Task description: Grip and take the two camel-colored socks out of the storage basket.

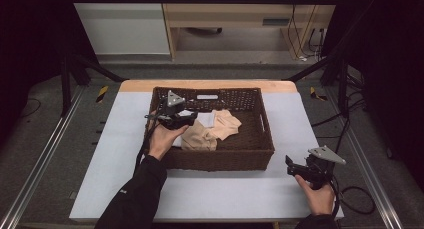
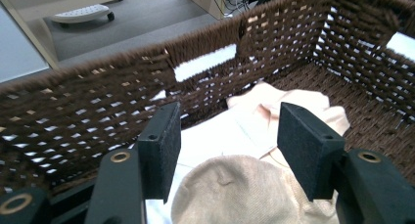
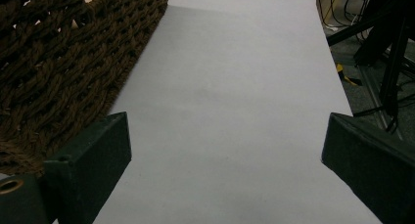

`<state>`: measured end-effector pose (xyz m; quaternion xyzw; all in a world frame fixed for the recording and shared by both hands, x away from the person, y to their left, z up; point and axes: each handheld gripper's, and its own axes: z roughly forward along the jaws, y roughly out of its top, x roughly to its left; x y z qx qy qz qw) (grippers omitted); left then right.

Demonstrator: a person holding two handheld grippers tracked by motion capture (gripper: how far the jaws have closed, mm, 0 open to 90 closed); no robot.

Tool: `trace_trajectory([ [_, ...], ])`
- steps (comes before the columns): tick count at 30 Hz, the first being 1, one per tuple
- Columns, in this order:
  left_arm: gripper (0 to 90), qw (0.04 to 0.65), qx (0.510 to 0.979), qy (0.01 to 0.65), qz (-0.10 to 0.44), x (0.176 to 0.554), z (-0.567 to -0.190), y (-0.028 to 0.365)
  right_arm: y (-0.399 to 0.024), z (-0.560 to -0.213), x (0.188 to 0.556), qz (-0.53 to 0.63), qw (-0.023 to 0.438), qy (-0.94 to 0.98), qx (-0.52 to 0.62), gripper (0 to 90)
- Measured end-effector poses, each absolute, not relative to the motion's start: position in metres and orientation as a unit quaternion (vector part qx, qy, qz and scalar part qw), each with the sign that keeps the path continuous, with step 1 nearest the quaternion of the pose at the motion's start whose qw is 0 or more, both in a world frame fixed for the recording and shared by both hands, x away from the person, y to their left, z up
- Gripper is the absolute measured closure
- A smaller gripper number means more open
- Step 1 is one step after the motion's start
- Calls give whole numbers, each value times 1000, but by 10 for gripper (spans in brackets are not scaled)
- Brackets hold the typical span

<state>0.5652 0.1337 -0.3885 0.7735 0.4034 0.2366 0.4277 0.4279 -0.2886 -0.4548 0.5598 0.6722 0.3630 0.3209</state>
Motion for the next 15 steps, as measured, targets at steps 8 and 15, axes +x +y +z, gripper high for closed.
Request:
trace_trajectory([
  [8, 450, 400, 792, 406, 218, 566, -403, 130, -288, -456, 429, 358, 321, 676, 559, 49],
  [15, 486, 362, 813, 399, 219, 564, -412, 123, -287, -457, 429, 357, 321, 678, 557, 50],
])
